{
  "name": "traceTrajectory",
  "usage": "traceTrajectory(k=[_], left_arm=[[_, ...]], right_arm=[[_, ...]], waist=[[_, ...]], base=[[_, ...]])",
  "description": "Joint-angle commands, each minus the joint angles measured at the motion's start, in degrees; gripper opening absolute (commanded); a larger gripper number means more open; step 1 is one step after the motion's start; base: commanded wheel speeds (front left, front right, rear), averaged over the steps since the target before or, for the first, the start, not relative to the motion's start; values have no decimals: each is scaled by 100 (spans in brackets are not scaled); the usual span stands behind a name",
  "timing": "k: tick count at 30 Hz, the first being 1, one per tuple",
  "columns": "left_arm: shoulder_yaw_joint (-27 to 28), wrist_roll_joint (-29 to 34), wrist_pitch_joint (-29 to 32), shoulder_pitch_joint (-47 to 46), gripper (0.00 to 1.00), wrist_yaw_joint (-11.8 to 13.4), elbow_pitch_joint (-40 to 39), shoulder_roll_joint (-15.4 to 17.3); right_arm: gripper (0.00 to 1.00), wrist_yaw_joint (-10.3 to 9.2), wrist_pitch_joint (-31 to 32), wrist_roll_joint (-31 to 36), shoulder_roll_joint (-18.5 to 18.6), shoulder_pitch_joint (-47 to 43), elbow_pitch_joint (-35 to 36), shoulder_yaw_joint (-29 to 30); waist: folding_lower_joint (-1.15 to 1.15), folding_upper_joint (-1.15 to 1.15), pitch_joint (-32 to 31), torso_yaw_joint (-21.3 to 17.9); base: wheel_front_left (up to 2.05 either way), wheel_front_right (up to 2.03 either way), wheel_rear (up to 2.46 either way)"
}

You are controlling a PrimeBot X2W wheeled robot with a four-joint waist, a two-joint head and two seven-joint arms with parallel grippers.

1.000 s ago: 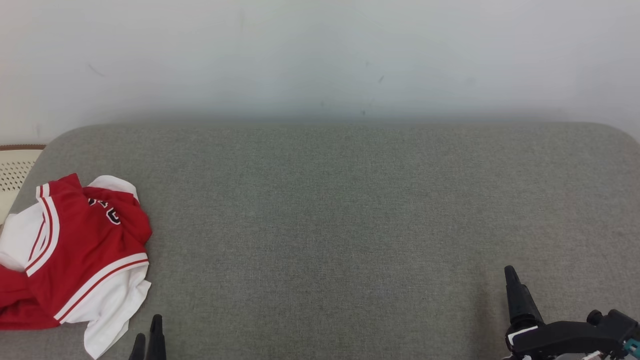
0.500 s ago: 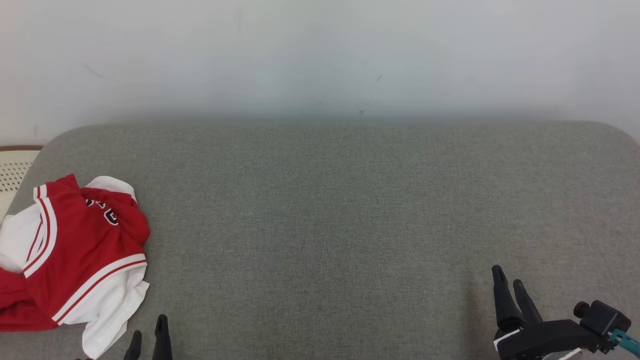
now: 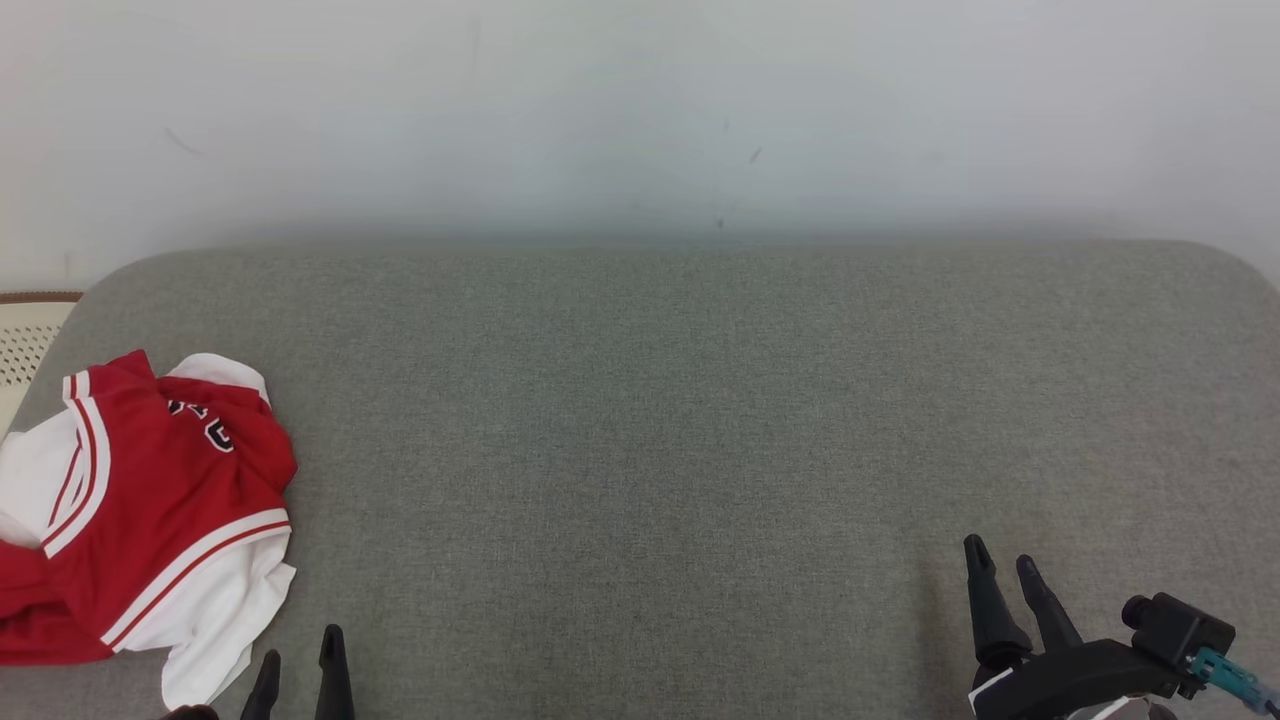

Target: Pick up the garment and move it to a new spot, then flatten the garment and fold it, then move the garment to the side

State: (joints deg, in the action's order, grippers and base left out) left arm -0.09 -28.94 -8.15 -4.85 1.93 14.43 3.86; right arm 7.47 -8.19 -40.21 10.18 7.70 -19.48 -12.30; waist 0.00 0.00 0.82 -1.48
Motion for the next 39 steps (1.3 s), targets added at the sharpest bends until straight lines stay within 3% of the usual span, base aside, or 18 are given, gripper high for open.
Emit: traceTrajectory(k=[1, 39], left_arm=[[-6, 201, -63, -70, 100, 43, -68, 66], [64, 2083, -538, 27, 100, 257, -206, -2]], right_arm=[[100, 2, -69, 181, 56, 108, 15, -43], [100, 4, -539, 2175, 60, 42, -26, -22]], waist=[[0, 0, -4, -3], [0, 0, 31, -111]], base=[[0, 0, 0], [0, 0, 0]])
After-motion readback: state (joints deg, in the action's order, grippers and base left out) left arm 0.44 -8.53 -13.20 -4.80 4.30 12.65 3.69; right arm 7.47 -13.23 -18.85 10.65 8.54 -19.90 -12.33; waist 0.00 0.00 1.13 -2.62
